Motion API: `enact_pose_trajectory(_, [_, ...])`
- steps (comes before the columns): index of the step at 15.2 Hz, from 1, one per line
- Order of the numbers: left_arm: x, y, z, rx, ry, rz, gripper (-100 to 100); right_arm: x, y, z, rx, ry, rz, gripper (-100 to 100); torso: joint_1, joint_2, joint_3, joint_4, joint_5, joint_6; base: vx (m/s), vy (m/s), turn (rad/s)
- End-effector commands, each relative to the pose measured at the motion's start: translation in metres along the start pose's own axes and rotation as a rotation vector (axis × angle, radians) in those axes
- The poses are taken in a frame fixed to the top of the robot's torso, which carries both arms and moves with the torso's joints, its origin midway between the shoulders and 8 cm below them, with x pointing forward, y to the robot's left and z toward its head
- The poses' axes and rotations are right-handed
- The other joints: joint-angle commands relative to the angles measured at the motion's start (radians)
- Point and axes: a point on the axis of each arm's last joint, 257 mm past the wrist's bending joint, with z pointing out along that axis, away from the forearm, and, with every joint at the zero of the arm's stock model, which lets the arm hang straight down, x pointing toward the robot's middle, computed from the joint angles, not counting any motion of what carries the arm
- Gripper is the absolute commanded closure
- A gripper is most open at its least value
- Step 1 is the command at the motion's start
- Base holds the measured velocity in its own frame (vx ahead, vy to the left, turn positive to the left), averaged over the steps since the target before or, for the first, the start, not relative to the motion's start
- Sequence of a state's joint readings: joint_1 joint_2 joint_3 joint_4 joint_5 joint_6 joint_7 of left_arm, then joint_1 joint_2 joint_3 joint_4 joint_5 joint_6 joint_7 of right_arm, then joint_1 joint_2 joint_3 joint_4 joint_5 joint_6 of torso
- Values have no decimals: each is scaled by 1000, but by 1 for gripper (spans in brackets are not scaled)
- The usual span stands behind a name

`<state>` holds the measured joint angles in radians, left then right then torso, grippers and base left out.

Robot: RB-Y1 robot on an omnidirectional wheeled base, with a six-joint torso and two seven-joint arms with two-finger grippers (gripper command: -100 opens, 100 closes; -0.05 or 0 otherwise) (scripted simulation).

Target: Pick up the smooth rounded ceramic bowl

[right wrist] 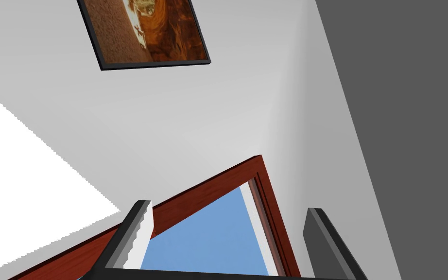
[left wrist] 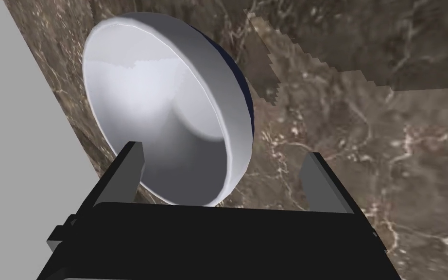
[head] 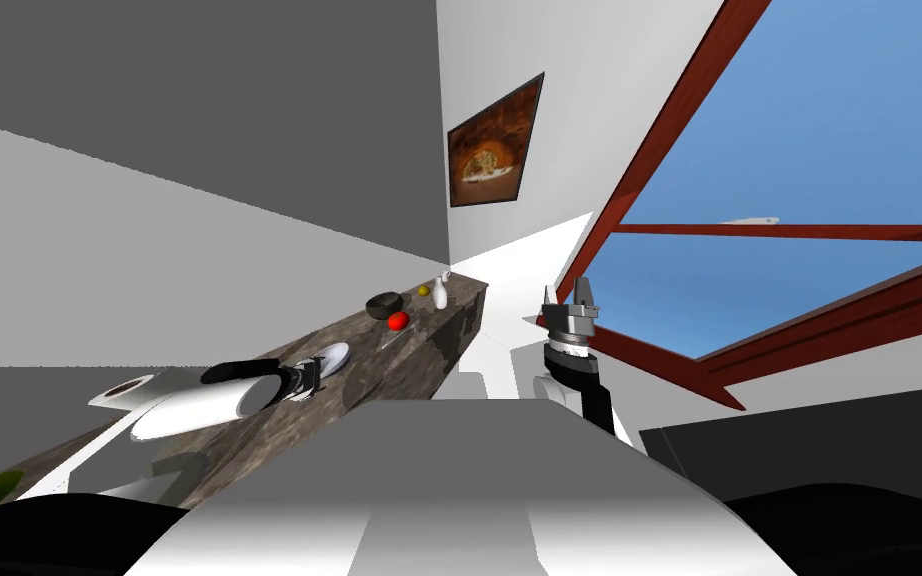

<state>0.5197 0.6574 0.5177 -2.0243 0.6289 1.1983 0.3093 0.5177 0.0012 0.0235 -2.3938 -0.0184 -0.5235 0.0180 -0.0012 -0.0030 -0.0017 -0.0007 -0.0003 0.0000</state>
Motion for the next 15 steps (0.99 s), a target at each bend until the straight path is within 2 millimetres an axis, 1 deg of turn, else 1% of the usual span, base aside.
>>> enact_pose_trajectory(1, [-6,7,-1,-37,-13,-13,-100,0,0,0,0,0,0,0,0,0,0,0,0,0,49,-12,-29])
enact_pose_trajectory(4, [-17,17,-4,-93,-34,-40,-100,0,0,0,0,0,0,0,0,0,0,0,0,0,51,-16,-26])
enact_pose_trajectory(11, [-33,34,-11,-185,-65,-80,-100,0,0,0,0,0,0,0,0,0,0,0,0,0,42,-11,-26])
enact_pose_trajectory(12, [-31,31,-10,-169,-59,-73,-100,0,0,0,0,0,0,0,0,0,0,0,0,0,28,-5,-6])
enact_pose_trajectory(13, [-33,35,-2,-172,-61,-80,-100,0,0,0,0,0,0,0,0,0,0,0,0,0,9,2,-25])
enact_pose_trajectory(15, [-34,38,4,-171,-62,-83,-100,0,0,0,0,0,0,0,1,2,1,0,0,0,-1,10,-31])
